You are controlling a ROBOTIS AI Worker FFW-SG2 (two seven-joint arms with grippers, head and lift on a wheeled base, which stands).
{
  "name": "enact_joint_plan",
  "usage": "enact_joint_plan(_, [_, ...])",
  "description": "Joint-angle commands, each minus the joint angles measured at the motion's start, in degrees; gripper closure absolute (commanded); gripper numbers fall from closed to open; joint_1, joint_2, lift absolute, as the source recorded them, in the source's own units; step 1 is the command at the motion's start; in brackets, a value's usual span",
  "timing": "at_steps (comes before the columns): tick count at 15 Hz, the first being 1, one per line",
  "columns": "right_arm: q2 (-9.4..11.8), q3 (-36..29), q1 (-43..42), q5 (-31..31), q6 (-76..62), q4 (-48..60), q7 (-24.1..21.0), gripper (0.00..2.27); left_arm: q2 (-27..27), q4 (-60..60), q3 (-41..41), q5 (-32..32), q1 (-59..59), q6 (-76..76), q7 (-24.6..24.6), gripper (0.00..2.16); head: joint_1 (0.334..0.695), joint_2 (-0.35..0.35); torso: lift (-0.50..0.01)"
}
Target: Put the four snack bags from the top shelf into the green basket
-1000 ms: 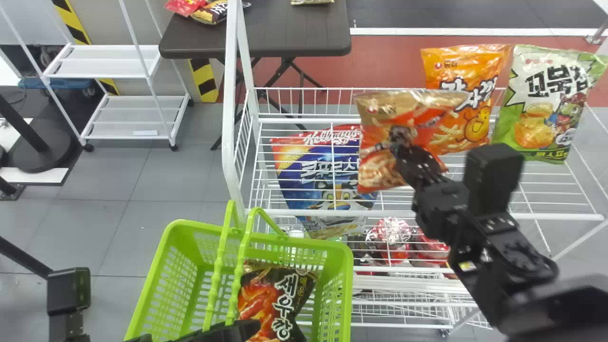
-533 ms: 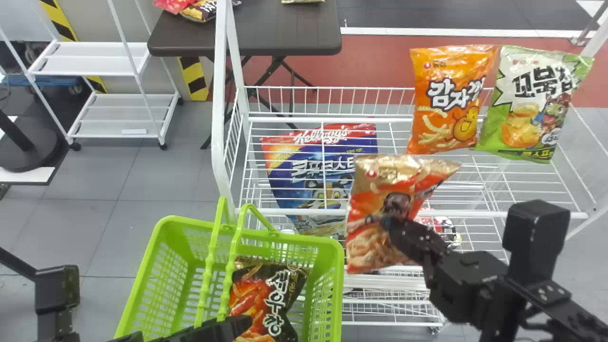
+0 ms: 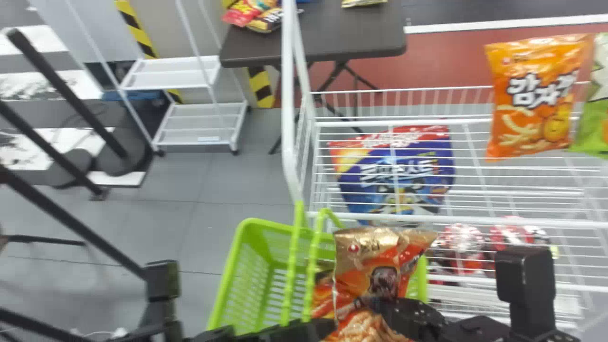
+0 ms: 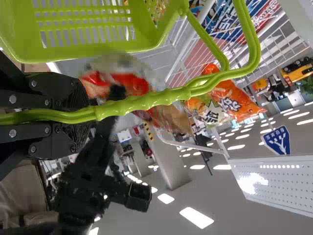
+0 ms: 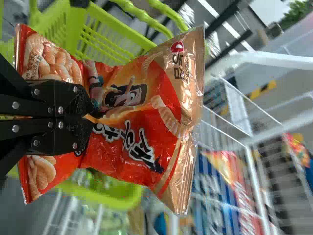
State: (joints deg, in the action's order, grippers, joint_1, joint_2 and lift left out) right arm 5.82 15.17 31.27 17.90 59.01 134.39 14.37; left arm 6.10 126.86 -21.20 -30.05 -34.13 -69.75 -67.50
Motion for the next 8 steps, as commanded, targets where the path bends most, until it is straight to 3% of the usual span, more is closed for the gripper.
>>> enact_joint_plan(1, [-0.02,5.49,-5.16,0.74,-9.82,-11.26,0.22,2.25,-0.21,0.23,0.28,-0.01,-0.05,0.0,0.0,2.14,0.695,0.309,-0.001])
enact_joint_plan(3, [-0.2,9.79,-10.61,1.26,-16.5,-20.31,-0.14,2.22,-0.21,0.76,0.72,0.08,-0.41,0.0,0.09,2.14,0.695,0.35,-0.001])
enact_joint_plan(4, [-0.28,12.08,-13.34,1.18,-24.06,-25.32,-0.05,2.08,-0.21,0.84,0.72,0.08,-0.58,0.0,0.09,2.14,0.695,0.35,-0.001])
enact_joint_plan(5, [-0.37,13.75,-16.15,1.88,-27.05,-29.28,0.3,1.66,-0.21,0.93,0.72,0.08,-0.76,0.0,0.0,2.14,0.695,0.35,-0.001])
enact_joint_plan(6, [-0.28,14.98,-18.17,3.55,-26.88,-31.3,0.3,1.0,-0.21,1.02,0.72,0.08,-0.85,0.0,0.0,2.14,0.695,0.35,-0.001])
enact_joint_plan(7, [-0.2,16.21,-19.32,4.69,-24.41,-32.26,0.3,0.14,-0.21,1.02,0.8,0.08,-0.85,0.0,0.0,2.14,0.695,0.35,-0.001])
enact_joint_plan(8, [-0.11,16.91,-19.58,4.96,-18.44,-32.09,0.3,0.0,-0.21,1.02,0.8,0.08,-0.85,0.0,0.0,2.14,0.695,0.35,-0.001])
